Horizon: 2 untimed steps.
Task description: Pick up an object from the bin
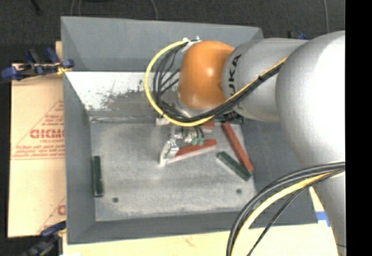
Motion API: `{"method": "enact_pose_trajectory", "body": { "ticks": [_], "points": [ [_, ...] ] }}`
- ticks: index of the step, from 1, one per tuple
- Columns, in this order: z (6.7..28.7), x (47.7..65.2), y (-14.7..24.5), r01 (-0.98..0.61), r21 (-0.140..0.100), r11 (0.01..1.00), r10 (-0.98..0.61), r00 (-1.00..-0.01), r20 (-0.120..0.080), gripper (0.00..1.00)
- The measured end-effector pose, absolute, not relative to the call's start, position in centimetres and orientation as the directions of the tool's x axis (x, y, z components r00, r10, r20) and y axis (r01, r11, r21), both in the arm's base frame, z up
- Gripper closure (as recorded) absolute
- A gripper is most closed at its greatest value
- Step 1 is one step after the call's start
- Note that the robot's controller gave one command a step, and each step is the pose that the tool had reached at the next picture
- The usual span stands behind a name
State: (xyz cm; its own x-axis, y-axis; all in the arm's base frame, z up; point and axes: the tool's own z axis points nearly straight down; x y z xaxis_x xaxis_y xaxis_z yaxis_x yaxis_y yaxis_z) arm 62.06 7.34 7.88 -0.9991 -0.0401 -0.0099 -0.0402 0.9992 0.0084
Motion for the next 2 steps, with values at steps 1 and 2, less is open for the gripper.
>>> {"method": "enact_pose_trajectory", "body": {
  "ticks": [1,2],
  "points": [
    [8.06,59.07,0.07,-0.329,0.010,0.944,-0.329,-0.944,0.010,1.00],
    [8.07,59.14,0.04,-0.328,0.009,0.945,-0.328,-0.945,0.007,1.00]
  ]
}}
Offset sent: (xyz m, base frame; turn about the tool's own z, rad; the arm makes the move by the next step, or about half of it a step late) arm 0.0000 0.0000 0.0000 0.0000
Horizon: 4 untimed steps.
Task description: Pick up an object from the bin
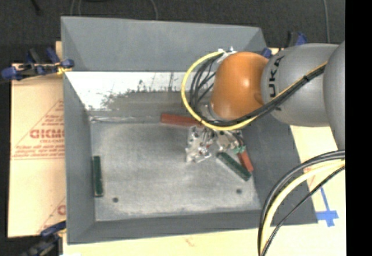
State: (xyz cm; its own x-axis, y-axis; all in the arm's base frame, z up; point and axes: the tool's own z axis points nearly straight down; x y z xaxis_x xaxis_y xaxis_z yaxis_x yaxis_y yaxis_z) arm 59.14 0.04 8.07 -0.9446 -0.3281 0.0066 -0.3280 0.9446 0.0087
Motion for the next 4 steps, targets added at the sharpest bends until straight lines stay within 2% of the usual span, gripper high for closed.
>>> {"method": "enact_pose_trajectory", "body": {
  "ticks": [1,2,3,4],
  "points": [
    [27.4,60.6,1.1,-0.294,-0.003,0.956,-0.294,-0.956,-0.005,1.00],
    [27.5,60.7,1.2,-0.294,-0.001,0.956,-0.294,-0.956,-0.006,1.00],
    [18.7,54.4,5.6,-0.625,0.004,0.780,-0.625,-0.780,0.003,0.00],
    [18.9,54.6,5.6,-0.625,0.000,0.781,-0.625,-0.781,-0.002,0.00]
  ]
}}
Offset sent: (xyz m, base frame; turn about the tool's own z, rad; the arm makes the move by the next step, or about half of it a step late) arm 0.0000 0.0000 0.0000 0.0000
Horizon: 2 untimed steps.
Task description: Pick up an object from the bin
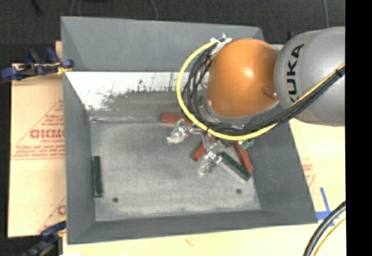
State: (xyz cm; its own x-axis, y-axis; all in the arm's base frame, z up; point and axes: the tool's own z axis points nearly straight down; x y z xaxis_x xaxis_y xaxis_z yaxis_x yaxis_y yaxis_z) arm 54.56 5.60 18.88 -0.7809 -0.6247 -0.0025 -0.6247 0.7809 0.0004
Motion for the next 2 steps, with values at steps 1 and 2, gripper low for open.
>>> {"method": "enact_pose_trajectory", "body": {
  "ticks": [1,2],
  "points": [
    [18.7,56.3,0.0,-0.661,-0.002,0.750,-0.661,-0.750,-0.004,0.00],
    [8.4,57.1,-0.9,-0.588,-0.013,0.809,-0.588,-0.808,-0.034,1.00]
  ]
}}
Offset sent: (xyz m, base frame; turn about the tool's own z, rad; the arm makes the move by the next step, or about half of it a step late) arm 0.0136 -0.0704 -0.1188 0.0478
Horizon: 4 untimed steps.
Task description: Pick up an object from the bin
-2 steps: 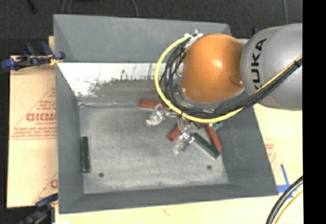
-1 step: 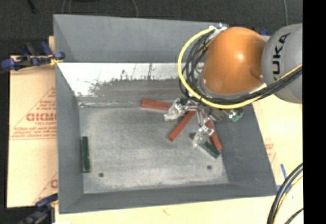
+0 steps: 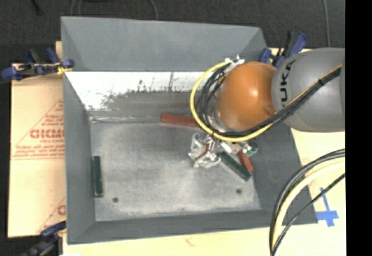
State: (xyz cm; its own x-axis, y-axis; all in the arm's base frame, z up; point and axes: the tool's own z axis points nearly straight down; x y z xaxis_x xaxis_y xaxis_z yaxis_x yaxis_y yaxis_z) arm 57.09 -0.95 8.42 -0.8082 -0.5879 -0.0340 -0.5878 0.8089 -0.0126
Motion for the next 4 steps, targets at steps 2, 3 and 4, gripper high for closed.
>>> {"method": "enact_pose_trajectory", "body": {
  "ticks": [2,3,4],
  "points": [
    [11.0,59.8,-2.1,-0.572,-0.002,0.820,-0.572,-0.820,-0.004,1.00],
    [16.5,59.2,-2.3,-0.575,0.001,0.818,-0.575,-0.818,0.000,1.00],
    [22.7,60.2,-3.7,-0.690,-0.002,0.723,-0.690,-0.723,-0.002,1.00]
  ]
}}
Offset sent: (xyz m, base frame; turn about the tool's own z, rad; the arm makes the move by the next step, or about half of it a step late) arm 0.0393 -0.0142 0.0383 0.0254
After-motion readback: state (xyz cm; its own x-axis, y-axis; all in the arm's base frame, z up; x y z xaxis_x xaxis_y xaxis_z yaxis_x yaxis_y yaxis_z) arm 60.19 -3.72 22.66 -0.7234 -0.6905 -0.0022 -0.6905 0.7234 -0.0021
